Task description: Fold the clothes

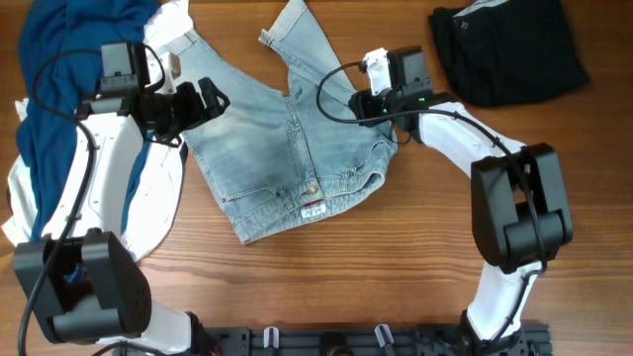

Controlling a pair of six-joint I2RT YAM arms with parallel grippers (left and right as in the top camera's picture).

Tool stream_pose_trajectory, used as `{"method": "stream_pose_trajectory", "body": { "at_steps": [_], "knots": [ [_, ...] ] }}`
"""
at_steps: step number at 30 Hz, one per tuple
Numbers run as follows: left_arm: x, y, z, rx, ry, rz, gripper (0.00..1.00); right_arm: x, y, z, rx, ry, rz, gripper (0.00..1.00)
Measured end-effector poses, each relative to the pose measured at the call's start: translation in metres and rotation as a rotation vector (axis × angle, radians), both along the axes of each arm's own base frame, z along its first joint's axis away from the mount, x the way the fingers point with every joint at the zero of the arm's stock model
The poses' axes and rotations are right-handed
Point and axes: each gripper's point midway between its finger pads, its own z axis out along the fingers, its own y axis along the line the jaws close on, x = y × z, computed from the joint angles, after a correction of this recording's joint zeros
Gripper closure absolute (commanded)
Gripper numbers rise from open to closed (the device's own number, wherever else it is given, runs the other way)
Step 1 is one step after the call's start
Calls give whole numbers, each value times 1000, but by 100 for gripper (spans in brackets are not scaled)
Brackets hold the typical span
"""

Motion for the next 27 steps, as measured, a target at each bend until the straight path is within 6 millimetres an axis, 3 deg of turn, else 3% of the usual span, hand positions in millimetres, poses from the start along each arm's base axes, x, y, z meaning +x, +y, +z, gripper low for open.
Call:
{"method": "stream_pose_trajectory", "body": {
  "at_steps": [3, 4, 5, 6, 8, 13, 15, 17, 20, 21, 22, 23, 25, 27],
  "knots": [
    [0, 1, 0, 5, 1, 2, 0, -4, 5, -4, 20, 20, 20, 44],
    [0, 1, -1, 6, 3, 3, 0, -5, 6, -5, 27, 25, 26, 53],
    [-1, 1, -1, 8, 5, 4, 0, -5, 8, -5, 36, 28, 33, 71],
    [-1, 2, -1, 11, 5, 5, 0, -6, 9, -4, 44, 30, 39, 81],
    [-1, 3, -1, 15, 5, 7, 0, -9, 9, -6, 49, 49, 35, 96],
    [-11, 1, -7, 25, 57, 5, 0, -6, 0, -5, 109, 90, -43, 96],
    [-17, -1, -11, 45, 86, 0, 0, 4, -22, 3, 173, 109, -112, 96],
    [-20, -4, -13, 72, 95, -11, 0, 15, -67, 23, 233, 119, -231, 96],
    [-20, -11, -14, 88, 92, -31, 0, 15, -132, 46, 265, 137, -386, 96],
    [-20, -14, -14, 92, 92, -38, 0, 12, -152, 48, 261, 150, -437, 70],
    [-21, -17, -14, 92, 92, -47, 0, 7, -174, 46, 248, 169, -498, 21],
    [-21, -21, -14, 96, 92, -57, 0, 3, -188, 43, 239, 187, -535, 1],
    [-22, -27, -15, 116, 91, -73, 0, -3, -198, 39, 219, 205, -553, 0],
    [-22, -32, -16, 136, 90, -84, 0, -4, -186, 39, 225, 208, -491, 0]
  ]
}}
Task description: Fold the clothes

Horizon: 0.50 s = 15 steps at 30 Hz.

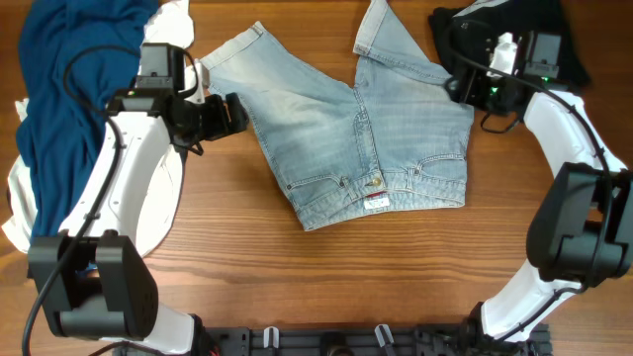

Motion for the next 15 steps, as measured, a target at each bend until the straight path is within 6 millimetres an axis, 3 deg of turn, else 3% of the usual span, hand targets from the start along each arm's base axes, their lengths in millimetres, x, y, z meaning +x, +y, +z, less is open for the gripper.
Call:
{"method": "stream_pose_trajectory", "body": {
  "at_steps": [2, 6, 11, 13, 15],
  "knots": [
    [0, -2, -1, 24, -3, -6, 0, -4, 18, 0, 21, 5, 59, 0],
    [10, 4, 2, 48, -44, 5, 0, -20, 80, 0, 37, 33, 235, 0],
    [23, 39, 6, 57, -87, 90, 0, -66, 173, -14, -10, 141, 439, 0],
    [27, 57, 8, 62, -101, 134, 0, -81, 192, -26, -23, 200, 464, 0],
    [29, 72, 9, 68, -112, 171, 0, -94, 195, -43, -40, 277, 457, 0]
  ]
}}
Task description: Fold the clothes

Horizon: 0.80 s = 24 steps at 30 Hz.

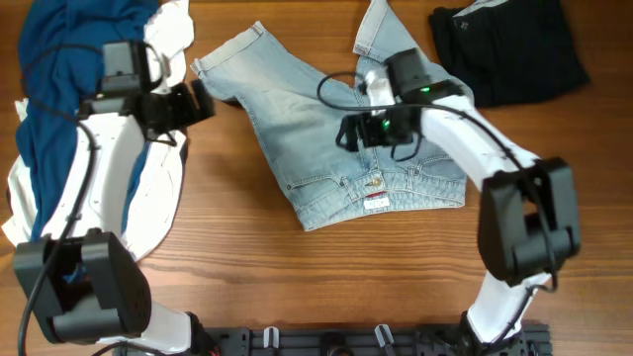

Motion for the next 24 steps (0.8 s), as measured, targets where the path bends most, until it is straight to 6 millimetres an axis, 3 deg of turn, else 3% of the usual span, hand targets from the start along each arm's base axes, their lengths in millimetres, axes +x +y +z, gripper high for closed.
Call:
{"method": "stream_pose_trajectory", "body": {
  "at_steps": [3, 7, 13, 19, 22, 24],
  "knots": [
    [4, 14, 3, 7, -22, 32, 0, -23, -12, -24, -85, 130, -39, 0],
    [8, 16, 5, 20, -43, 22, 0, -44, -29, -30, -176, 232, -105, 0],
    [8, 16, 5, 30, -45, 4, 0, -81, -72, -42, -398, 356, -193, 0],
    [9, 17, 2, 34, -39, 6, 0, -88, -113, -46, -403, 408, -356, 0],
    [7, 17, -17, 29, 12, 6, 0, -74, -144, -45, -323, 410, -526, 10],
    [9, 16, -40, 25, 59, 1, 0, -59, -173, -42, -252, 392, -648, 11]
  ]
}}
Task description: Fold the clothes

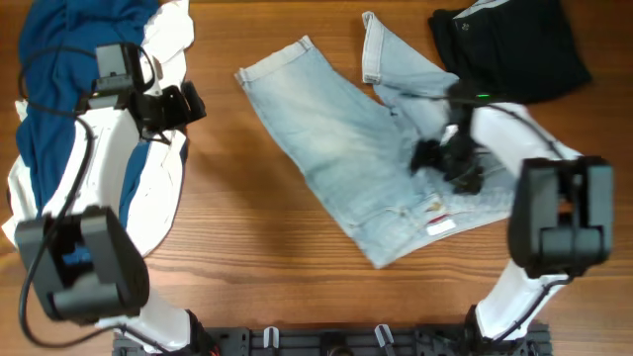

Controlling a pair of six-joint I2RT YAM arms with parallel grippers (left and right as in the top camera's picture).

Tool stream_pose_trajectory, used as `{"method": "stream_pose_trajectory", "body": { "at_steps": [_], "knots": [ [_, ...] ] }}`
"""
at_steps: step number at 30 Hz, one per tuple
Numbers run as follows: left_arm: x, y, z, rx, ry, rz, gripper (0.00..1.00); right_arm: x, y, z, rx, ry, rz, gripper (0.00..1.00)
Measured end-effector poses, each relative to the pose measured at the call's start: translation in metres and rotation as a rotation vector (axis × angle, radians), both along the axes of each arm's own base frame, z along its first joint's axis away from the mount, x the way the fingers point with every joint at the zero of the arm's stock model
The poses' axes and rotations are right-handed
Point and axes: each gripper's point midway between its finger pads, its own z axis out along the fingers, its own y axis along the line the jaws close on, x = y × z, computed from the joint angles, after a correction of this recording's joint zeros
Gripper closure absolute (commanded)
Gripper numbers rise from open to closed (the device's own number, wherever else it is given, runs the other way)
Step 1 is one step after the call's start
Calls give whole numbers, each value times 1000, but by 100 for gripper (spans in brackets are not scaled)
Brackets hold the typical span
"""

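Note:
Light-blue denim shorts lie spread on the wooden table, right of centre. One leg points to the upper left, the other to the top, and the waistband with its label lies at the lower right. My right gripper is blurred and sits low on the shorts near the waistband, apparently shut on the denim. My left gripper hovers open at the left, well apart from the shorts' left leg hem.
A blue garment and a white garment are heaped at the left edge under my left arm. A black garment lies at the top right, close to the shorts' upper leg.
The shorts have shifted to the right and turned, the waistband now at the lower right. My right gripper moved right and down with them. The left gripper drew back slightly to the left.
First the shorts lay left of centre with my left gripper at their leg and my right at the waistband side. Then they lay further right, the left gripper at the leg hem. Later the left gripper was off them, and now the right has them further right.

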Motion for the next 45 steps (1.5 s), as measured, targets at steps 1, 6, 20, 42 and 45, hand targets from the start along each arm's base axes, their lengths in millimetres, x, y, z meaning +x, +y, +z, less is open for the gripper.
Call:
{"method": "stream_pose_trajectory", "body": {
  "at_steps": [1, 6, 20, 42, 45],
  "knots": [
    [1, 0, -8, 0, 13, -2, 0, 7, -15, 2, 13, -25, -47, 10],
    [28, -25, -58, -27, 11, -68, 0, 33, -40, 12, 0, -105, -36, 0],
    [81, -146, -59, 18, -253, -309, 32, 90, -13, 50, -24, -302, 120, 1],
    [-99, -50, -56, 192, 523, -85, 96, 89, 0, 50, -16, -302, 153, 8],
    [-139, -40, -48, 212, 674, -19, 96, 102, 28, 54, 20, -369, 227, 8]
  ]
}}
